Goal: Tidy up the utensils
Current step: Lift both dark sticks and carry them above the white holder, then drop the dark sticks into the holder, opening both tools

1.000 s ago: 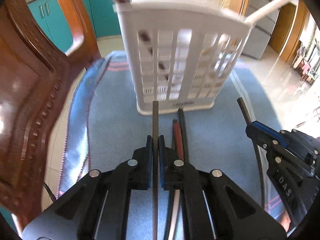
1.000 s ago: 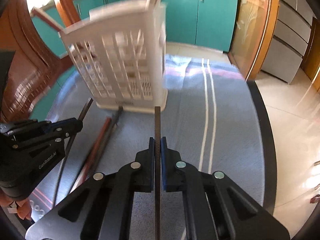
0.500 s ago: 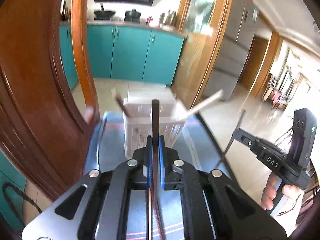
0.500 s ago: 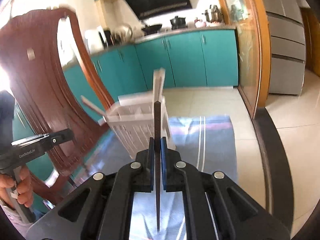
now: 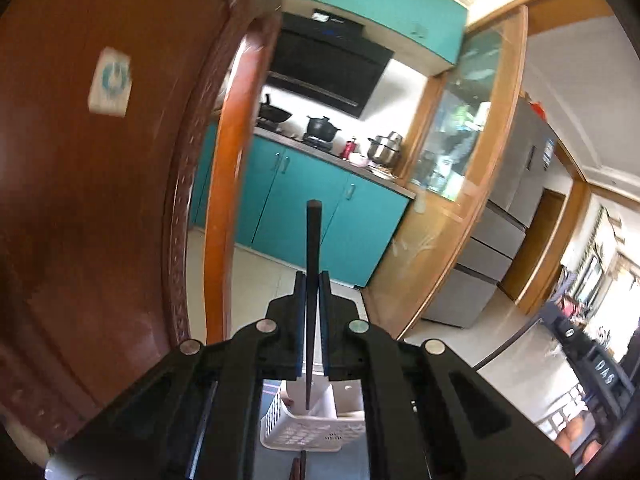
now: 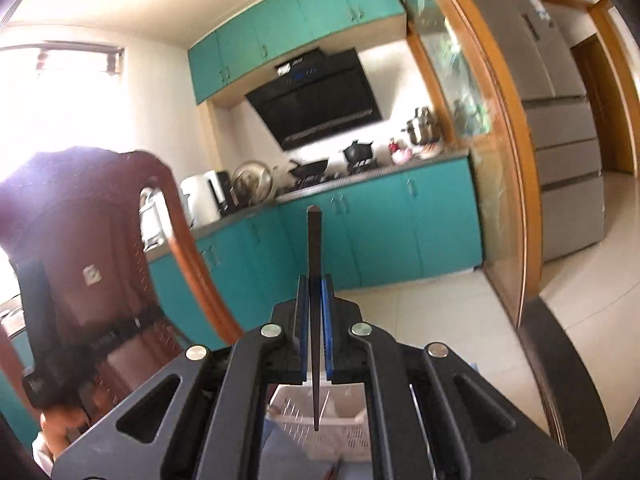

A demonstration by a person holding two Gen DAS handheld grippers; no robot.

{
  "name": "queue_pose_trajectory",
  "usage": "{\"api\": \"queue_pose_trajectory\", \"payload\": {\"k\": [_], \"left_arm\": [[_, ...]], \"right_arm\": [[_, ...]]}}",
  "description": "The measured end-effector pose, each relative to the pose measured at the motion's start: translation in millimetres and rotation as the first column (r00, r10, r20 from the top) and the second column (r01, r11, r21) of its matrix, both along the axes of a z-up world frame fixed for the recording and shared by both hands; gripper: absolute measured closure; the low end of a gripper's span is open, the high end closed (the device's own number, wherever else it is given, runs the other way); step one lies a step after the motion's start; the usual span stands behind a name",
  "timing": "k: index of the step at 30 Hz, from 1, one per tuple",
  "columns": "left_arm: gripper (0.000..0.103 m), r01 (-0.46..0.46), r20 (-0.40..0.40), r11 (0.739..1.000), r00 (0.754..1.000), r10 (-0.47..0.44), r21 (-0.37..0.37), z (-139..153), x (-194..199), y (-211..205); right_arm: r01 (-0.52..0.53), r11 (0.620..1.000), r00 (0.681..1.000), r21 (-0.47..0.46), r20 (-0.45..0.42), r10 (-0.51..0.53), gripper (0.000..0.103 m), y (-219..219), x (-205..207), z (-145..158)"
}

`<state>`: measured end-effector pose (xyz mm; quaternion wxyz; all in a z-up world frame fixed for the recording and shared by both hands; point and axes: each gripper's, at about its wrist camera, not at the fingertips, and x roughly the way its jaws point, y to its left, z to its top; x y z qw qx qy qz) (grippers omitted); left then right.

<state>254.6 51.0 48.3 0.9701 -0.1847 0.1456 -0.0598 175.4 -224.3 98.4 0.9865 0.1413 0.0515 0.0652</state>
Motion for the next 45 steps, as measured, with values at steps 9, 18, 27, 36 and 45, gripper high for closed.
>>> {"api": "queue_pose_trajectory", "payload": {"k": [9,18,27,36,45], "left_arm": [[0.096,-0.030,-0.097,0.994,0.994,0.040,0.102,-43.9,39.7,-21.3],[0.096,0.007,-0.133,0.988,0.991,0.014,0.157,-71.9,32.6,-32.8],[0.082,-0.031,-0.023,0.981,0.999,0.036,0.190,-62.3,-8.4,-29.5],[0.071,-0.232,0.017,0.960,0.972,0.233,0.157,-61.9,-50.5,6.9],[0.068,-0.161,-0.180,0.967,0.964,0.197,0.198,-101.8,-40.0,2.3]], "right_arm": [[0.088,0.995,0.996,-0.048,-0.012,-0.089,0.096,2.6,45.6,-41.9],[0.015,0.993,0.988,-0.117,-0.151,-0.033,0.096,22.2,65.7,-82.6],[0.044,0.996,0.993,-0.079,-0.103,-0.052,0.080,4.3,34.8,-72.8],[-0.286,0.950,0.948,-0.127,-0.182,0.261,0.080,32.3,-19.3,-94.4],[-0.332,0.942,0.636,-0.055,-0.751,0.180,0.080,90.9,68.0,-276.0]]}}
